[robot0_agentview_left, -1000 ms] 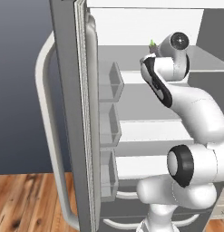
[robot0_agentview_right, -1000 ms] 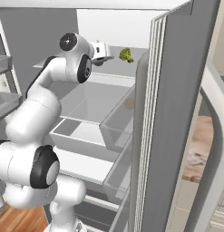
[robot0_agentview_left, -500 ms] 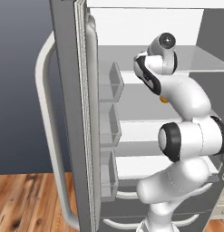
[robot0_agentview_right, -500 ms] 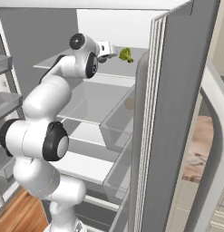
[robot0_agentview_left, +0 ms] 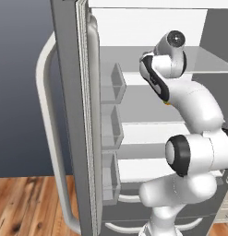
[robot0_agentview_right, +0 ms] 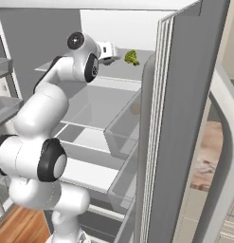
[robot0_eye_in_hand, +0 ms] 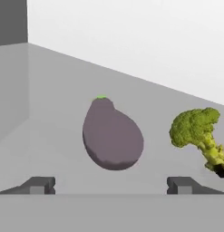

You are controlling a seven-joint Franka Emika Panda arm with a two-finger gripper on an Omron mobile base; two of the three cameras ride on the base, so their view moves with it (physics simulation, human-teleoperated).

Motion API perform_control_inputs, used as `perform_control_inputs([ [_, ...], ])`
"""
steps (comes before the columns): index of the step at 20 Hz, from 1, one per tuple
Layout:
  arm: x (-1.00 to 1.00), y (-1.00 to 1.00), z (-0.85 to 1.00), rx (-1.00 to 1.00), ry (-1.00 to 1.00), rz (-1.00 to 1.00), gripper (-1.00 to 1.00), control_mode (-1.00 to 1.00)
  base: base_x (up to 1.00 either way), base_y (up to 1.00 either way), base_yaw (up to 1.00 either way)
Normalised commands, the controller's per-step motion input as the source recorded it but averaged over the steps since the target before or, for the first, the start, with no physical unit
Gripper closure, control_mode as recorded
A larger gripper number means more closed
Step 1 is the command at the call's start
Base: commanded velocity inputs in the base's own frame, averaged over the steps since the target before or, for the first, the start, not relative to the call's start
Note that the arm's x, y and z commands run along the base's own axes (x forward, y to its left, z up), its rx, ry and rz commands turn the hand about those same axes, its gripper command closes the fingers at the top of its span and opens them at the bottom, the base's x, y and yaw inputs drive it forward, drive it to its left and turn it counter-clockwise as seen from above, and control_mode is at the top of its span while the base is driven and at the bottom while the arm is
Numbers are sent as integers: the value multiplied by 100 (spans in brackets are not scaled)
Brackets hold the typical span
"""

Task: Place the eggplant in the correct fridge rack based on whether it is a fruit or vegetable. Finally, close the fridge door.

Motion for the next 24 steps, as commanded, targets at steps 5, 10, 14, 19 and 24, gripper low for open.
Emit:
perform_control_inputs([
  [5, -100, 0, -12, 1, 0, 0, -100, -100, 0, 0, 0],
  [10, -100, 0, -50, 7, 6, -5, -100, -100, 0, 0, 0],
  [14, -100, 3, -63, 12, 19, -9, -100, -100, 0, 0, 0],
  [19, -89, 6, -80, 15, 24, -9, -100, -100, 0, 0, 0],
  [24, -29, 0, -71, 18, 14, -2, -100, -100, 0, 0, 0],
])
